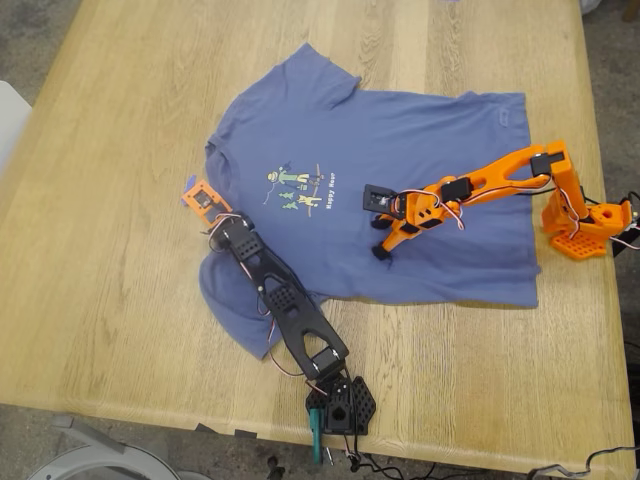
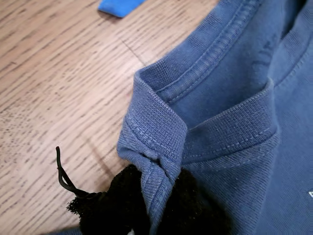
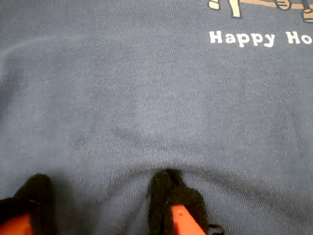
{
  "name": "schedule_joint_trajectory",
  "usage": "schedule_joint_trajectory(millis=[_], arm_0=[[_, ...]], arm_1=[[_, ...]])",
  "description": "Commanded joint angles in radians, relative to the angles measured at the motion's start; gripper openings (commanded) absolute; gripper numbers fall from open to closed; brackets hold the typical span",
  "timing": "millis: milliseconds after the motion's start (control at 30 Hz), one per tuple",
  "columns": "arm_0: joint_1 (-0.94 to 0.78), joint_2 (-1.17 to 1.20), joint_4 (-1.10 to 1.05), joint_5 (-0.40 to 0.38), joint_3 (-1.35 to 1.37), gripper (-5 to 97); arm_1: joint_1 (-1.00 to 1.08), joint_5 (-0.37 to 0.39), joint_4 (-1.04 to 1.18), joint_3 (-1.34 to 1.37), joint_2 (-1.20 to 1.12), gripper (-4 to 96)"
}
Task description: Fold a T-shirt
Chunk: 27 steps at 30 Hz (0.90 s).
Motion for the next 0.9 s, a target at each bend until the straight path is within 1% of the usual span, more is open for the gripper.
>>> schedule_joint_trajectory(millis=[0, 67, 200, 300, 467, 567, 667, 867], arm_0=[[0.066, 0.138, 0.026, -0.008, -0.038, 0], [0.077, 0.15, 0.037, -0.008, -0.04, 0], [0.101, 0.175, 0.055, -0.008, -0.04, 0], [0.117, 0.195, 0.074, -0.008, -0.04, 0], [0.146, 0.232, 0.104, -0.008, -0.04, 0], [0.167, 0.253, 0.121, -0.008, -0.04, 0], [0.189, 0.275, 0.135, -0.008, -0.04, 0], [0.235, 0.333, 0.153, -0.008, -0.04, 0]], arm_1=[[-0.015, 0.025, 0.008, -0.044, -0.028, 27.4], [-0.018, 0.041, 0.008, -0.058, -0.048, 25.5], [-0.025, 0.046, 0.028, -0.077, -0.071, 21.0], [-0.029, 0.057, 0.054, -0.089, -0.08, 19.9], [-0.031, 0.067, 0.118, -0.14, -0.107, 11.1], [-0.034, 0.077, 0.153, -0.196, -0.141, 9.0], [-0.043, 0.087, 0.19, -0.27, -0.184, 1.0], [-0.02, 0.109, 0.196, -0.367, -0.225, 0.2]])
